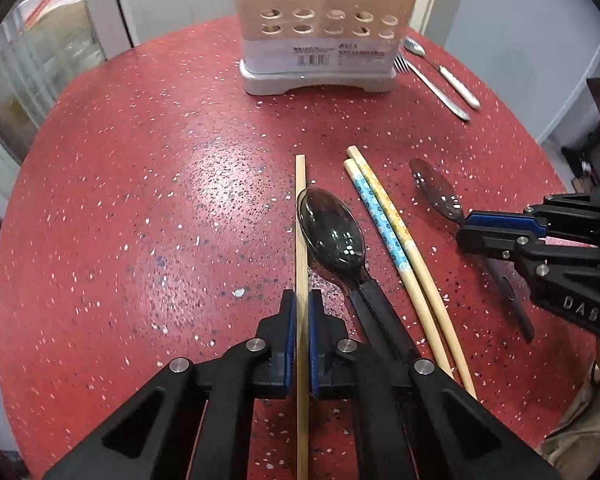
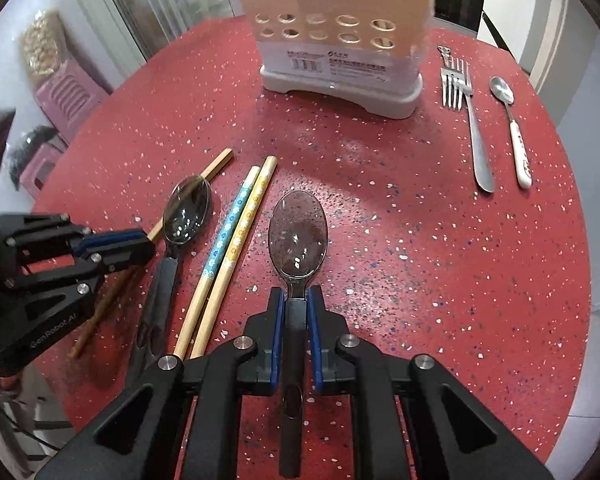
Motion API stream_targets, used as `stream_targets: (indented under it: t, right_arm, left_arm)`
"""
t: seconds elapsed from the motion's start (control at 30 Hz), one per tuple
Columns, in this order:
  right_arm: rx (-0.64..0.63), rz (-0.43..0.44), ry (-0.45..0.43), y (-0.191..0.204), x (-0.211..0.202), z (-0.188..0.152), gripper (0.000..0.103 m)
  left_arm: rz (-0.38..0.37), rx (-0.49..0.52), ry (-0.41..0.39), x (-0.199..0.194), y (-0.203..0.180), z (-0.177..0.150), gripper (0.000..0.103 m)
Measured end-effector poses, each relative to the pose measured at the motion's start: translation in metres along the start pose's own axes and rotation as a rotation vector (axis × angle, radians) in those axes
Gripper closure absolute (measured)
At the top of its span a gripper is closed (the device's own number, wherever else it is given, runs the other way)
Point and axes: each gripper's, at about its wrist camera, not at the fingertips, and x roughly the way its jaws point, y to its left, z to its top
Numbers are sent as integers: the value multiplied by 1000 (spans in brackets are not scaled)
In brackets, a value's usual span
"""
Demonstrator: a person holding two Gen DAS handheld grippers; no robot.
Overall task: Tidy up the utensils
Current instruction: 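Close the right tool on a dark spoon while the left tool grasps a plain wooden chopstick, then lift the spoon and chopstick and carry them over the beige holder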
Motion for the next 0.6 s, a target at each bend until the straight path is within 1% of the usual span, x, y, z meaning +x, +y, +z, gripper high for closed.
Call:
stream_targets:
  t: [0.1, 0.23, 0.33, 0.6]
  right_arm:
    - [17, 32, -24, -7, -7, -1, 90]
    - [36, 73, -59, -10, -17, -2, 90]
    - [47, 102, -82, -17, -26, -3, 90]
    - [55, 150, -171, -19, -56, 9, 90]
  left_arm:
    - [10, -35, -42, -9, 3, -6, 72]
    - [2, -111, -119, -29, 14, -10, 72]
    - [-10, -147, -167, -44, 18, -11, 72]
    - [-26, -185, -296, -90, 19, -1, 72]
